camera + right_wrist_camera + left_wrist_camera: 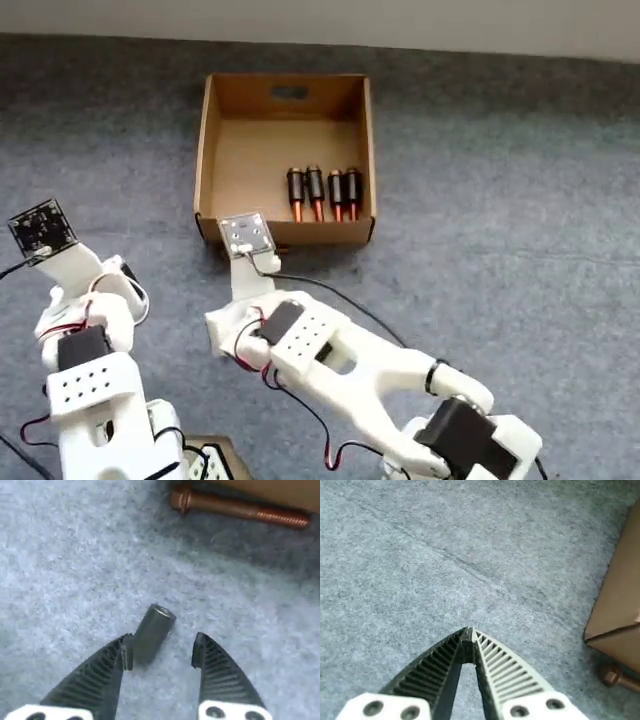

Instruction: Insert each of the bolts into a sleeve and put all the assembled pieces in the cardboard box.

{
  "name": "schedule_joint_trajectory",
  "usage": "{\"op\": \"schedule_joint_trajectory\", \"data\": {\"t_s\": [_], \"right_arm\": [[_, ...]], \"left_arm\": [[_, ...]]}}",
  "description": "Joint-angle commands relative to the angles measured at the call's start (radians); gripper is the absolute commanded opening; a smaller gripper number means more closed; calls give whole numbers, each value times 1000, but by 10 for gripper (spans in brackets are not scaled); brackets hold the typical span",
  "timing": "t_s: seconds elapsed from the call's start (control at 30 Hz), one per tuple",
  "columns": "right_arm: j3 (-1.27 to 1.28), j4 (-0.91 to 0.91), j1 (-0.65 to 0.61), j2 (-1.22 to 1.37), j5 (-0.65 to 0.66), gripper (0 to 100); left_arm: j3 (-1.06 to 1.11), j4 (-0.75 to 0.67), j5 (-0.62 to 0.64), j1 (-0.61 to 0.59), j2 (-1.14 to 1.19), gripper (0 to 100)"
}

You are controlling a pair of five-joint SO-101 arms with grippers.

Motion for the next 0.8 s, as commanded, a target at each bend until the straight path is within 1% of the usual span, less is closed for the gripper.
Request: {"op": "schedule_joint_trajectory", "data": {"t_s": [0.0, 0.13, 0.2, 0.27, 0.47, 0.53, 0.6, 0.63, 0.67, 0.73, 0.77], "right_arm": [[-56, -38, -16, 2, -34, 190], [-54, -81, -13, 24, -32, 190], [-62, -84, -13, 67, -32, 190], [-91, -104, -13, 136, -32, 190], [-182, -104, -12, 325, -31, 189], [-186, -82, -12, 326, -26, 140], [-194, -21, -10, 309, -25, 29], [-194, -2, -7, 297, -23, 0], [-191, 15, -1, 280, -23, 17], [-186, 38, 28, 242, -11, 3], [-185, 47, 50, 219, 18, 6]], "left_arm": [[-50, -18, 6, -13, -4, 14], [-51, -20, 6, -64, -4, 14], [-61, -18, 9, -97, -4, 14], [-65, -15, 38, -119, -4, 14], [-65, -15, 48, -119, -4, 14], [-65, -15, 48, -117, -4, 14], [-65, -17, 48, -117, -4, 14], [-65, -18, 48, -117, -4, 14], [-65, -18, 48, -116, -4, 14], [-65, -18, 48, -116, -4, 14], [-65, -18, 48, -116, -4, 14]]}}
